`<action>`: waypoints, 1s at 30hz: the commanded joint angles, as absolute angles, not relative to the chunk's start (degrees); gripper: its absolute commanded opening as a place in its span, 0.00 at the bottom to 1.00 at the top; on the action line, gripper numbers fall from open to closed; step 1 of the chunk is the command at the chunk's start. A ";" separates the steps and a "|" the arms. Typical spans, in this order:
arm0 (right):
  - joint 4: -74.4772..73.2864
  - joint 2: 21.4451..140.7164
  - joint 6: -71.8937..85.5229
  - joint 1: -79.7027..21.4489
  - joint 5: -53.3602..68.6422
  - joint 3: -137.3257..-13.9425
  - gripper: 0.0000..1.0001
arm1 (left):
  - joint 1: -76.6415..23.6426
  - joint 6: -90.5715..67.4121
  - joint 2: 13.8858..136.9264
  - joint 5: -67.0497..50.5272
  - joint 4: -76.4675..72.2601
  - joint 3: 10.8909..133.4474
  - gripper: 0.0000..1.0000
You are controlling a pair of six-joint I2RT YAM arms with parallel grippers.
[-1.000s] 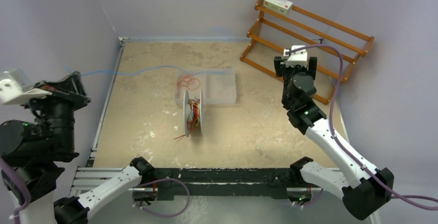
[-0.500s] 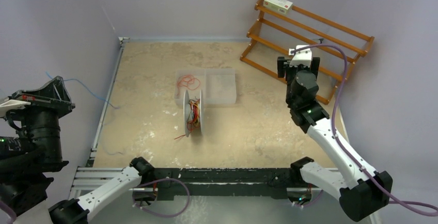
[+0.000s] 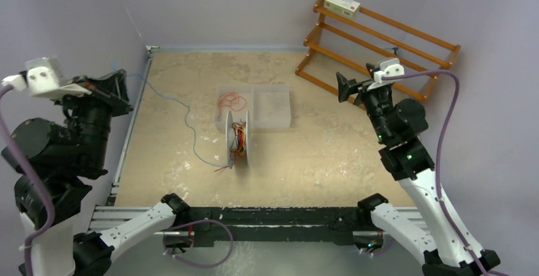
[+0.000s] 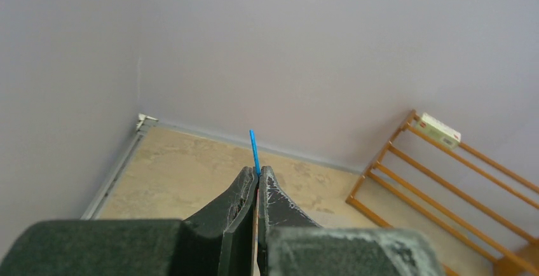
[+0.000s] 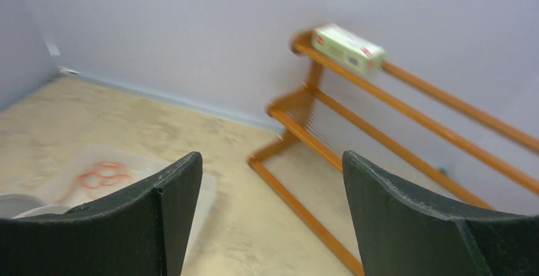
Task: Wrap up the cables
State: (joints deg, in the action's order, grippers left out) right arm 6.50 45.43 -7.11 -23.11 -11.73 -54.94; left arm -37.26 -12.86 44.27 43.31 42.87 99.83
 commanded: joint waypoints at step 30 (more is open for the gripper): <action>27.03 52.42 12.43 -23.03 55.17 -70.92 0.79 | -37.14 -30.33 64.15 -36.11 11.25 95.53 0.00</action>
State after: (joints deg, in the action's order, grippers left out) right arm 16.95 48.23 5.69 -23.11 47.68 -69.34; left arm -37.26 -26.09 65.52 -29.23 21.65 98.28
